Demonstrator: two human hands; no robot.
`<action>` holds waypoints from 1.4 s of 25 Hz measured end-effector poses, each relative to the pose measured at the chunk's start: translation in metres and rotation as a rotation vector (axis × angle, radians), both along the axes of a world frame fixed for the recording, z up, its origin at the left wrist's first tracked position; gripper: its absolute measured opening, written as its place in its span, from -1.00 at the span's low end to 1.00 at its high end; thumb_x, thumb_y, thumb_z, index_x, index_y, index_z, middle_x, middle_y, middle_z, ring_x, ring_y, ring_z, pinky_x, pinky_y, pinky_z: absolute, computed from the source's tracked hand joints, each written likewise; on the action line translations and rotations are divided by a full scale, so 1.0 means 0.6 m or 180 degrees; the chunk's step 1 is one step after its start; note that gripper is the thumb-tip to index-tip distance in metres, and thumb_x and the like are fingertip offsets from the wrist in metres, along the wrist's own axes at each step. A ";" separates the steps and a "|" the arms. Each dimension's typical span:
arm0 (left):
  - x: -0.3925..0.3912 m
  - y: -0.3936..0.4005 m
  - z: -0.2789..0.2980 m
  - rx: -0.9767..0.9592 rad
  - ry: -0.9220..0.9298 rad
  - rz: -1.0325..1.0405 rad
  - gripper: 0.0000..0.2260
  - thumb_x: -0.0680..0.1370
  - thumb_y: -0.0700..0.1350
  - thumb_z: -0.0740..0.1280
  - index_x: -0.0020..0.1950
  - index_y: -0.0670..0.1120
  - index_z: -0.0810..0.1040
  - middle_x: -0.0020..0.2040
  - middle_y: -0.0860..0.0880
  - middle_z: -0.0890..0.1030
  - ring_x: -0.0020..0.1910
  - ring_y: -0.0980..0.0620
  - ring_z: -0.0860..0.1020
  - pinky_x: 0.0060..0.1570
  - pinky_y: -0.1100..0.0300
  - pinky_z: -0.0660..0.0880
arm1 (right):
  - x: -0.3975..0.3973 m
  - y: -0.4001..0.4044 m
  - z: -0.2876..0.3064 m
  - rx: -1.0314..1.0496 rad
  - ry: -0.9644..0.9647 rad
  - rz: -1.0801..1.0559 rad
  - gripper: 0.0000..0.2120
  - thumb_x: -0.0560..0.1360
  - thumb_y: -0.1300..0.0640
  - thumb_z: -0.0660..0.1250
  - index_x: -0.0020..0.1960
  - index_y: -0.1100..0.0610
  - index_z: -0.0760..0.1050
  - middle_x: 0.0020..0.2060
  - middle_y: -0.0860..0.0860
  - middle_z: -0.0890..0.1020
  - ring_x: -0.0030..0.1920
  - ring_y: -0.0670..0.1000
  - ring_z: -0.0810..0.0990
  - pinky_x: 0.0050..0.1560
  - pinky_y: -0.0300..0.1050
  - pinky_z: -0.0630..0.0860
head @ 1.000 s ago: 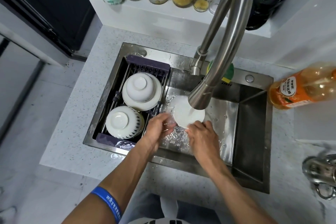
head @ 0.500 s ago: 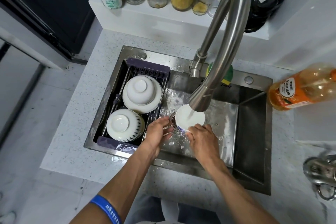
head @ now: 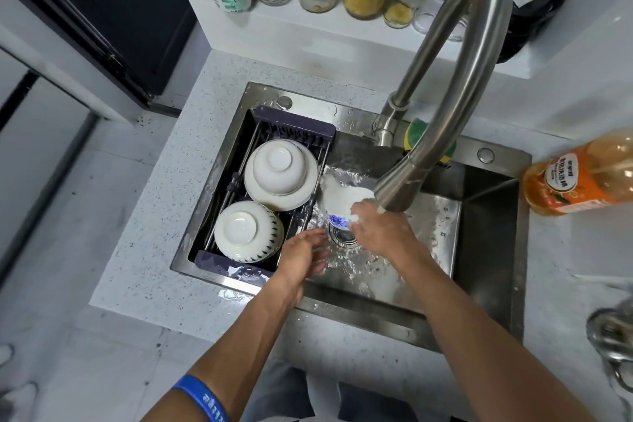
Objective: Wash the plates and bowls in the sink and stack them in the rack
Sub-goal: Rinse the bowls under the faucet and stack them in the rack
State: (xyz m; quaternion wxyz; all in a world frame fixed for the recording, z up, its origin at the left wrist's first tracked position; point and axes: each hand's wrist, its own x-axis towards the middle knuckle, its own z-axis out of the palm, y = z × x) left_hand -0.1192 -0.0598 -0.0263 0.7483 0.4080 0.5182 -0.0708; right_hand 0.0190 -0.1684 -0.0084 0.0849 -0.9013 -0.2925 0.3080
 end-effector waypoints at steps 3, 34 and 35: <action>0.002 0.002 0.000 0.0037 0.0002 -0.0062 -0.79 0.63 -0.19 0.24 0.20 -0.07 0.61 0.05 -0.07 0.71 -0.04 0.01 0.64 -0.18 0.21 0.56 | -0.001 -0.024 0.006 -0.0192 -0.0224 0.0070 -0.79 0.56 -0.03 0.27 0.17 -0.03 0.51 0.10 0.09 0.61 -0.05 0.06 0.55 -0.15 -0.18 0.41; 0.076 0.001 0.064 0.0948 -0.0347 -0.1412 -0.29 0.29 0.07 0.62 0.33 0.09 0.35 0.12 0.03 0.58 0.11 0.00 0.58 0.12 0.14 0.57 | -0.124 -0.037 0.026 0.3292 0.3877 -0.4081 -0.75 0.59 0.27 0.25 0.26 0.23 0.49 0.14 0.22 0.65 0.08 0.20 0.67 0.10 0.08 0.62; 0.070 0.014 0.070 0.1151 -0.0226 -0.1493 -0.20 0.24 0.12 0.62 0.37 0.10 0.32 0.16 0.04 0.56 0.14 0.01 0.56 0.18 0.09 0.55 | -0.127 -0.029 0.025 0.3244 0.3952 -0.4000 -0.75 0.61 0.28 0.23 0.27 0.22 0.48 0.13 0.21 0.66 0.10 0.20 0.67 0.15 0.11 0.60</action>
